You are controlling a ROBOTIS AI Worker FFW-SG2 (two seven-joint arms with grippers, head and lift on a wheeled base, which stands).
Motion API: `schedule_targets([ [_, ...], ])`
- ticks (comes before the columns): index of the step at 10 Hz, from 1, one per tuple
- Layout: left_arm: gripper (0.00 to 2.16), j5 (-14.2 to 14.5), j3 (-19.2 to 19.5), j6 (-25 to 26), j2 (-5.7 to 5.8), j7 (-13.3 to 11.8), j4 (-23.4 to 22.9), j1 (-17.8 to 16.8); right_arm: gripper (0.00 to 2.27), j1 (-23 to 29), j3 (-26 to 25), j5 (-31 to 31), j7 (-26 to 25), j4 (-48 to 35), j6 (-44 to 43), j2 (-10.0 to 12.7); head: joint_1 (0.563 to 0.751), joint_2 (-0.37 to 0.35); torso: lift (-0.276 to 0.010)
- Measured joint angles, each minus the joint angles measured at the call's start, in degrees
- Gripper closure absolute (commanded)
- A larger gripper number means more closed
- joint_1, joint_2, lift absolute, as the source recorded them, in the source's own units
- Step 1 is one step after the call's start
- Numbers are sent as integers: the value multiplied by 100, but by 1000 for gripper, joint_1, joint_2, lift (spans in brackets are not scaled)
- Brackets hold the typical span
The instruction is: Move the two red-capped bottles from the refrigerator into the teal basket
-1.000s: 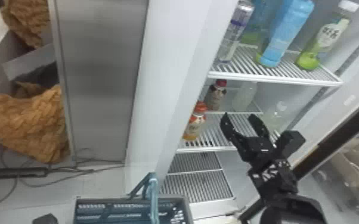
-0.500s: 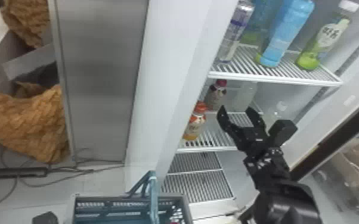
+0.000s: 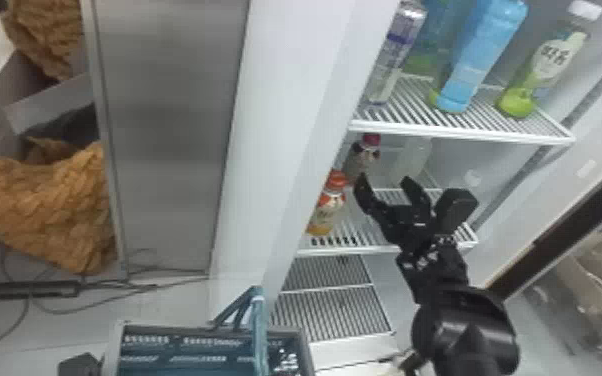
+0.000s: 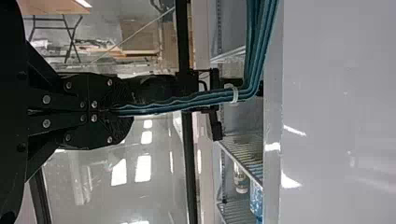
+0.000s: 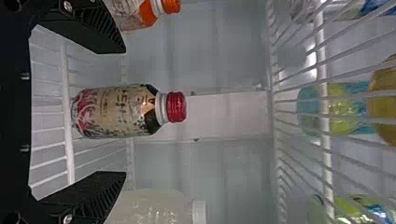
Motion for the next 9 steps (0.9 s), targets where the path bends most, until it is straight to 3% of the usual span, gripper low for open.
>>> schedule_targets([
  [9,1151,47,-70,-11,18,-9,51,-76,42,-1022,495,-48,-204,1136,213,-200,695,-350,-224],
])
